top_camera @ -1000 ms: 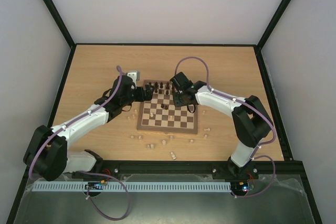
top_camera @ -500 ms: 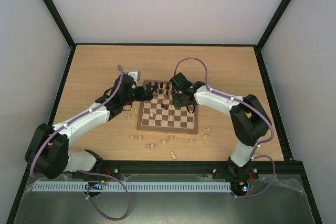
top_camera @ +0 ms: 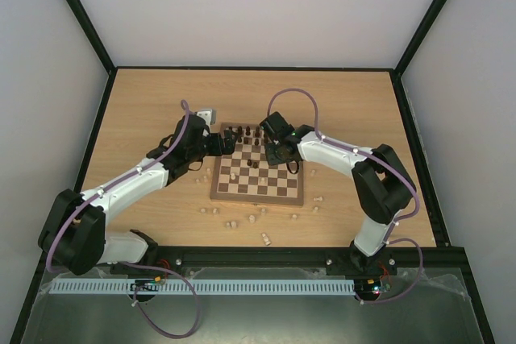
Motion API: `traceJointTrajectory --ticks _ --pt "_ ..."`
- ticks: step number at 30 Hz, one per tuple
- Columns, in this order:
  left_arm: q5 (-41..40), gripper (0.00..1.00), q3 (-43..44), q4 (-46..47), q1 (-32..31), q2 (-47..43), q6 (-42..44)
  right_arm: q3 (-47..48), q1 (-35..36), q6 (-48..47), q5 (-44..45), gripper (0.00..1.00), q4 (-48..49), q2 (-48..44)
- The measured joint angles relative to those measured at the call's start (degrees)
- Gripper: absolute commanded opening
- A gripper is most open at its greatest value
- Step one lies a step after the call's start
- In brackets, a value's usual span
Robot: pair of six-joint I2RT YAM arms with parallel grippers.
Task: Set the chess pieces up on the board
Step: Pick up the chess piece from the chessboard, then place the chess piece on the chessboard.
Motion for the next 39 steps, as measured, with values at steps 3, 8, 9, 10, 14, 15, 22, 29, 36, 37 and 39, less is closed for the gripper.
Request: traceJointTrajectory --ticks 3,8,9,10,14,15,22,29,36,37,39 --pt "0.02 1.0 0.17 -0.28 0.0 0.0 -0.02 0.28 -0.02 0.0 1.14 0.11 -0.76 -0.02" --pt "0.02 1.0 0.87 -0.35 0.0 0.0 -0.04 2.58 0.0 0.07 3.45 0.11 -2.05 -0.02" --pt "0.02 1.0 0.87 -0.37 0.0 0.0 -0.04 2.99 0.0 0.09 3.78 0.11 -2.16 -0.02" --pt "0.04 1.0 0.87 -0.39 0.0 0.02 -0.07 3.63 -0.02 0.26 4.15 0.11 -2.51 -0.02" --pt "0.46 0.99 0.92 -0.37 0.0 0.59 -0.22 6.69 -0.28 0.46 5.7 0.11 -4.57 0.09" --pt "0.66 1.0 0.96 -0.39 0.0 0.85 -0.24 7.58 -0.44 0.48 6.01 0.11 -4.92 0.13" --pt "1.46 1.0 1.09 -0.42 0.0 1.38 -0.5 11.65 -3.08 0.48 6.34 0.11 -7.06 1.09" --pt "1.57 1.0 1.62 -0.59 0.0 1.38 -0.63 16.39 -6.34 -0.02 6.03 0.11 -10.49 3.72" --pt "1.81 1.0 1.62 -0.81 0.0 1.38 -0.63 20.76 -8.35 -1.49 4.83 0.11 -13.2 7.54" --pt "1.88 1.0 1.62 -0.81 0.0 1.38 -0.63 21.11 -8.59 -1.7 4.52 0.11 -13.51 8.09" --pt "1.97 1.0 1.62 -0.81 0.0 1.38 -0.63 21.53 -8.85 -1.97 3.82 0.11 -13.9 9.07"
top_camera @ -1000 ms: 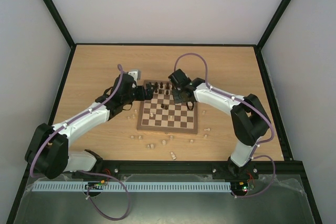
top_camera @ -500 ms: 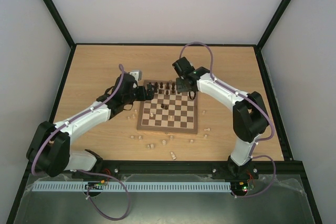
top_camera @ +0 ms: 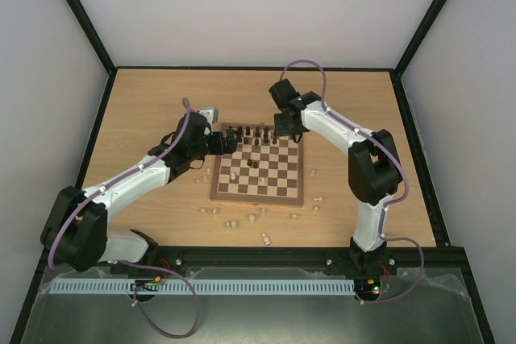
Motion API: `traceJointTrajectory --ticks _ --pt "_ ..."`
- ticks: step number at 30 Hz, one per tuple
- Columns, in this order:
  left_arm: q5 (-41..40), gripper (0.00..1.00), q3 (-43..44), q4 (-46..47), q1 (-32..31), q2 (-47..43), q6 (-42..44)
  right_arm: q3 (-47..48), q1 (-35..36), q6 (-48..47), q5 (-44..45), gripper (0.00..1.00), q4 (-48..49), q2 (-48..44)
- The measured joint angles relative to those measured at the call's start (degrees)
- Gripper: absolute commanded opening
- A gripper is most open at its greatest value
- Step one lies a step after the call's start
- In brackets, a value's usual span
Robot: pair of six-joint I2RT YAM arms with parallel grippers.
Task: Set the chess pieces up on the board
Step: Place the chess piece on the chessboard.
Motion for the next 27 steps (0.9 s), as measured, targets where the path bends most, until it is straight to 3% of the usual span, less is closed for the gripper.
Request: traceJointTrajectory --ticks 27 --pt "0.17 1.0 0.07 -0.37 0.0 0.24 0.0 2.49 -0.13 -1.22 -3.65 0.1 -0.9 4.61"
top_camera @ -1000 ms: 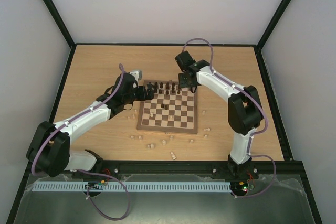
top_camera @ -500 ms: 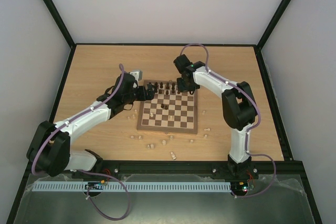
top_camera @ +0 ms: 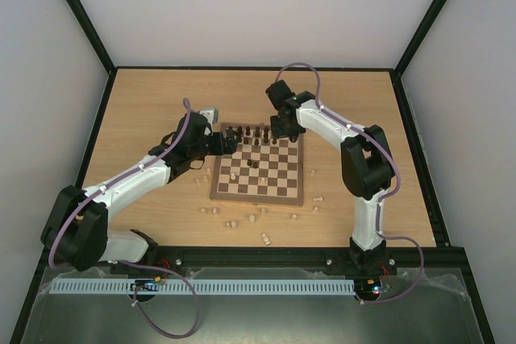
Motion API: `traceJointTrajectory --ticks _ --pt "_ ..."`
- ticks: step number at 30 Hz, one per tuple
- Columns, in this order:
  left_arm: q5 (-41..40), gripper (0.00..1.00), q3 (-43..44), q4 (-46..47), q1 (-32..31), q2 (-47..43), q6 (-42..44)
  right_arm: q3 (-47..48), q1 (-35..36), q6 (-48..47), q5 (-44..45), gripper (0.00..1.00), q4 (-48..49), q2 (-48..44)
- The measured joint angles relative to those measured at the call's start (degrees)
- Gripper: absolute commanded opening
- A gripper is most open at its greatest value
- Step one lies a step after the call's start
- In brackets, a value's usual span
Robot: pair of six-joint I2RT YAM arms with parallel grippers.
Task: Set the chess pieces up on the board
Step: Place the chess piece on the chessboard.
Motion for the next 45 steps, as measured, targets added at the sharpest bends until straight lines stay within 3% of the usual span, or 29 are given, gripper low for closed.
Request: traceJointTrajectory --ticks 35,45 --pt "0.0 1.0 0.15 -0.24 0.0 0.7 0.0 0.57 0.0 0.02 0.48 0.15 0.35 2.78" --pt "0.02 1.0 0.15 -0.24 0.0 0.74 0.0 0.55 0.0 0.09 0.85 0.28 1.09 2.75"
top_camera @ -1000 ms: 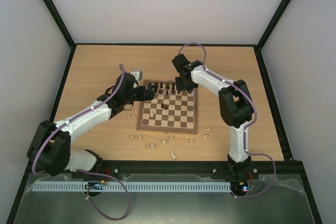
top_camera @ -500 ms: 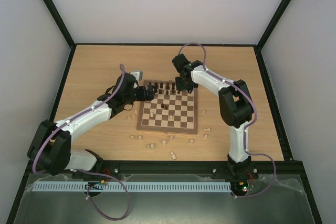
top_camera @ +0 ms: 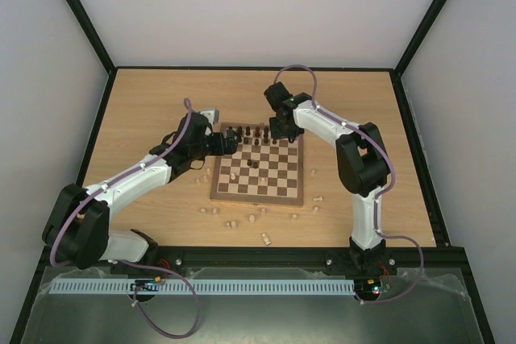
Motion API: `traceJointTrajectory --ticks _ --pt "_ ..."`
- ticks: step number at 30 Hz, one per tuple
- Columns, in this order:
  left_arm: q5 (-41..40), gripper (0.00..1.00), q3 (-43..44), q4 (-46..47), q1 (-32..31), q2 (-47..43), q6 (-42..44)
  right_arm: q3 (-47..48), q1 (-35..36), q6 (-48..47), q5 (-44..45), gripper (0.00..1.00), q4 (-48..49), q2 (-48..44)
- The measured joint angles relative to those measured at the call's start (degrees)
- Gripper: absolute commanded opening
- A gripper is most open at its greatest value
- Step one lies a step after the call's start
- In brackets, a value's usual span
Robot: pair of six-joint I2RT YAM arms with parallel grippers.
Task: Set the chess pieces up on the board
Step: Place the chess piece on the chessboard, then pick up the chess piece from the chessboard.
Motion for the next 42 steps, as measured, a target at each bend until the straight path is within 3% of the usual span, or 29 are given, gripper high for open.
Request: traceJointTrajectory --ticks 11,16,17,18,19,28,32,36,42 --pt "-0.07 0.99 0.0 0.02 -0.02 -0.2 0.02 -4.09 0.0 0.33 0.76 0.44 1.97 -6.38" --pt "-0.66 1.0 -0.02 0.04 -0.07 -2.05 0.04 -7.04 0.42 0.74 0.96 0.65 2.97 -12.9" --pt "-0.76 1.0 -0.02 0.09 -0.07 -2.56 0.04 -7.28 0.7 1.07 1.11 0.74 2.91 -13.88" --pt "-0.87 1.0 -0.02 0.11 -0.07 -2.86 0.04 -7.41 1.31 1.09 1.16 0.94 2.89 -15.06" --pt "-0.96 1.0 -0.02 0.13 -0.07 -3.17 0.02 -7.43 1.97 1.51 1.07 0.99 2.99 -15.87" --pt "-3.87 1.0 -0.72 0.15 -0.15 -6.34 0.04 -11.41 10.67 2.25 -1.16 0.98 4.44 -19.04" --pt "-4.98 1.0 -0.83 0.13 -0.17 -6.8 0.04 -15.21 12.35 2.6 -3.5 0.84 6.4 -19.74" --pt "-5.57 1.0 -0.9 0.11 -0.17 -6.78 0.04 -16.48 13.57 3.04 -4.68 0.6 7.61 -19.71" --pt "-5.68 1.0 -0.87 0.11 -0.17 -6.03 0.04 -20.22 14.1 3.48 -6.56 0.4 10.47 -19.54"
